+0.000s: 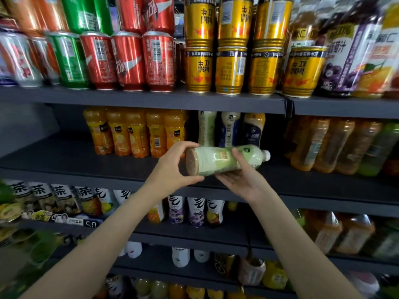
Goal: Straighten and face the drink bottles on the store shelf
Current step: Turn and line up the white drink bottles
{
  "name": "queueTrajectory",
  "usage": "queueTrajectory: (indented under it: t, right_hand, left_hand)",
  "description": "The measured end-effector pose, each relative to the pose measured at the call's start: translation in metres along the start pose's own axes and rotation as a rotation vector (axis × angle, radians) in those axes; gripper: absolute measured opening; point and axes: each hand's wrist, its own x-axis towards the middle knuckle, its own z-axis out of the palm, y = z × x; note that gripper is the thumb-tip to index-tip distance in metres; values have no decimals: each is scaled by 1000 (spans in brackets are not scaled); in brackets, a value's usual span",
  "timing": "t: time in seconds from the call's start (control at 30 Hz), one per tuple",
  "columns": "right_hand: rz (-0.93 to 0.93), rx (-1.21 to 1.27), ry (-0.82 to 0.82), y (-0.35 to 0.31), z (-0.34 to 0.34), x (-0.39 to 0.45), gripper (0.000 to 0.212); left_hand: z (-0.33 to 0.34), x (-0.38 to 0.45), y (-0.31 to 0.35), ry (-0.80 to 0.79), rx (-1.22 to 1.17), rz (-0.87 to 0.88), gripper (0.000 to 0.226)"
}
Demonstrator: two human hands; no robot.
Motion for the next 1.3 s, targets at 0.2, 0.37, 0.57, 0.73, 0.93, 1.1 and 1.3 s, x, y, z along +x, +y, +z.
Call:
queueTrajectory:
  t: [0.2,0.37,0.57,0.73,0.93,1.1,1.3]
  right_hand:
    - [-33,75,29,9,5,-7,47]
    - [-231,-115,10,15,5,-17,40]
    - [-422,-355,-81,24,12,-36,35]
    - [-467,-498,-243,28,17,-48,40]
    - [-504,-607,-226,43,30,-48,42]
    - [-461,-378,-109,60,35,-44,30]
    - [-497,-420,-112,57,30,-31,37]
  left_hand:
    - [-8,-8,-4,-14,18,55,66]
    - [-9,-20,-15,-71,4,10,61]
    - [-8,-34,-20,-152,-56,-68,65]
    - [-15,-39,-16,-264,-165,-151,68]
    - [-11,-48,-22,-31,-63,-126,63]
    - [-9,-51,-32,402,391,114,68]
    - [-8,-43,-43,351,484,134,75]
